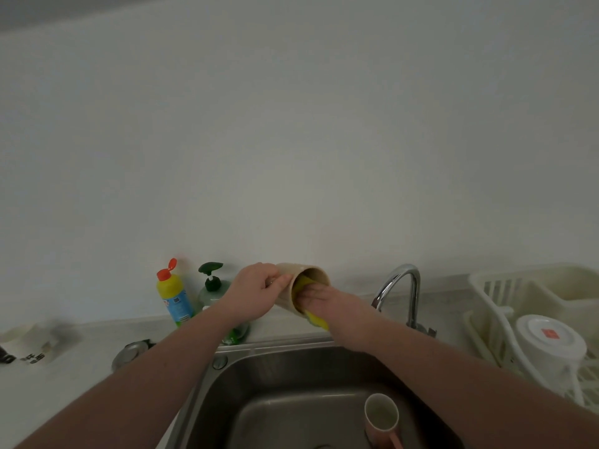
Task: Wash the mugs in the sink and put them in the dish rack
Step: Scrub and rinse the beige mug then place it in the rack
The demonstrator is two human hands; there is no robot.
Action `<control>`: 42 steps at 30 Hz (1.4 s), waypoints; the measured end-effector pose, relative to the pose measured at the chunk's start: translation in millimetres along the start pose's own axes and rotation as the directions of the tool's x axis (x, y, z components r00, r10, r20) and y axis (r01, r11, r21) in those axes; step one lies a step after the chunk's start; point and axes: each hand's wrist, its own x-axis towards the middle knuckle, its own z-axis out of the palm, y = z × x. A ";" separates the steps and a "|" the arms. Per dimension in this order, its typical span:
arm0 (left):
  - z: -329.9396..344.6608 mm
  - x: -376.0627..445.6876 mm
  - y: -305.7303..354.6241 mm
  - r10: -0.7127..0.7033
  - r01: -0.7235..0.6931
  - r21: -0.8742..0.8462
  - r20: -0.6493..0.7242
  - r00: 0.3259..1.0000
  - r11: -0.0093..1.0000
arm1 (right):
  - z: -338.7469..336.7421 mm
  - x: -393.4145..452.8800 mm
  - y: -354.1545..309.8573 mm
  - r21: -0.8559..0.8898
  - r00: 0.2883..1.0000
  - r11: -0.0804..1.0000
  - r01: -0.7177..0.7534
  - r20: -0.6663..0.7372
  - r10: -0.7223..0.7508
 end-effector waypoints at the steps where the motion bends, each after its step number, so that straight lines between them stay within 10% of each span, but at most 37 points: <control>1: -0.3 1.0 -0.1 -0.012 0.012 0.004 0.009 1.000 1.000 | 2.8 1.1 -5.9 0.078 0.999 0.997 -0.028 -0.026 0.030; 8: -2.5 1.3 -7.3 -0.076 0.074 -0.072 -0.026 0.997 0.995 | 5.4 5.9 -33.7 0.542 0.945 0.829 -0.137 -0.180 0.274; 16: -7.8 0.2 -5.7 -0.069 0.072 -0.052 0.061 0.996 0.996 | 4.5 3.2 0.6 -0.124 0.998 0.991 0.058 -0.002 -0.059; 32: -6.7 2.5 -8.4 0.010 0.035 -0.205 0.212 0.977 0.978 | 17.2 -11.2 -13.9 -0.079 0.999 0.996 -0.043 -0.035 0.041; 42: 31.4 -19.5 -38.9 0.253 -0.241 0.077 -0.334 0.908 0.967 | 6.4 -4.2 -21.5 0.095 0.963 0.979 -0.181 -0.187 0.196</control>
